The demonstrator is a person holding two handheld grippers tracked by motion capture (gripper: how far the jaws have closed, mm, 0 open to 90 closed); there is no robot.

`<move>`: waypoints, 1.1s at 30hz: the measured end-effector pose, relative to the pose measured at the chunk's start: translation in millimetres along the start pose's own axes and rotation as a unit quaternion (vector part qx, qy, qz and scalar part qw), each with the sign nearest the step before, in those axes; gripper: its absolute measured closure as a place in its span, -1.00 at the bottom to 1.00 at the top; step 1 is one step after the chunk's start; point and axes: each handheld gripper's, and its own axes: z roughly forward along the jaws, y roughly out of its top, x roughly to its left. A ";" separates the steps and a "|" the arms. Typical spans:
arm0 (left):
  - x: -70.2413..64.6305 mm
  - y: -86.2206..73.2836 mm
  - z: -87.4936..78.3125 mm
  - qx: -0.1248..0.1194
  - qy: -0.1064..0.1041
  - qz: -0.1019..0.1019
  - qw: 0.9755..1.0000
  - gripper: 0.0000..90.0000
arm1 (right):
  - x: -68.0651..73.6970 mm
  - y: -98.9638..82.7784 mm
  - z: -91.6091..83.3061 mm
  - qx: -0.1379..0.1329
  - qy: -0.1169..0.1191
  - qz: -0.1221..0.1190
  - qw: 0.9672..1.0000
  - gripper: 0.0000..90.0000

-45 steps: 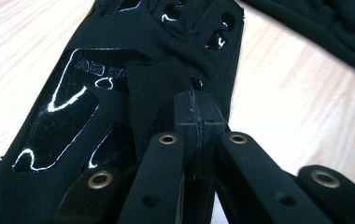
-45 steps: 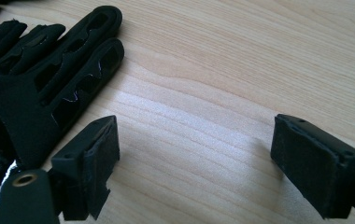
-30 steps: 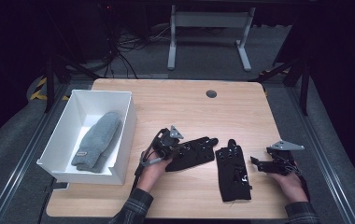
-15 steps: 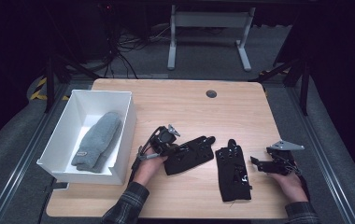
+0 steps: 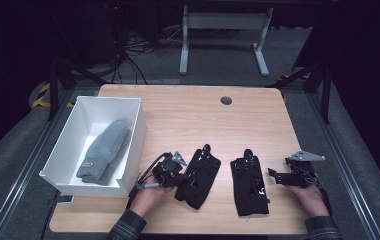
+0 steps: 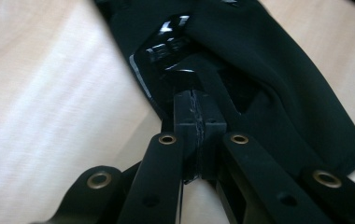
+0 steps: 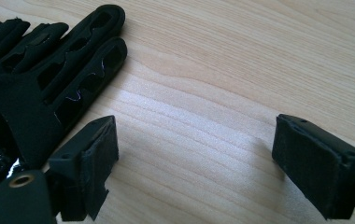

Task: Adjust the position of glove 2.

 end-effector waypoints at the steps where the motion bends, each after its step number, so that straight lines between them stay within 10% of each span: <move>1: 0.0 0.0 0.0 0.000 0.000 0.000 1.000 0.98 | 0.0 0.0 0.0 0.000 0.000 0.000 1.000 -0.67; 7: -11.1 0.5 -0.6 -0.013 -0.003 0.015 1.000 0.75 | 0.2 -0.1 -0.1 0.000 -0.001 0.001 1.000 -0.67; 12: 11.4 11.6 -4.8 -0.044 0.033 -0.009 0.998 0.60 | 0.2 0.0 0.0 0.000 -0.001 0.001 1.000 -0.67; 25: 19.7 18.0 16.3 -0.037 0.026 -0.031 0.998 0.61 | 0.4 -0.2 -0.4 -0.002 0.002 -0.002 1.000 -0.62; 33: 19.2 17.3 17.5 -0.046 0.022 -0.040 0.998 0.92 | 9.9 5.7 -13.0 -0.014 0.037 -0.017 0.999 0.17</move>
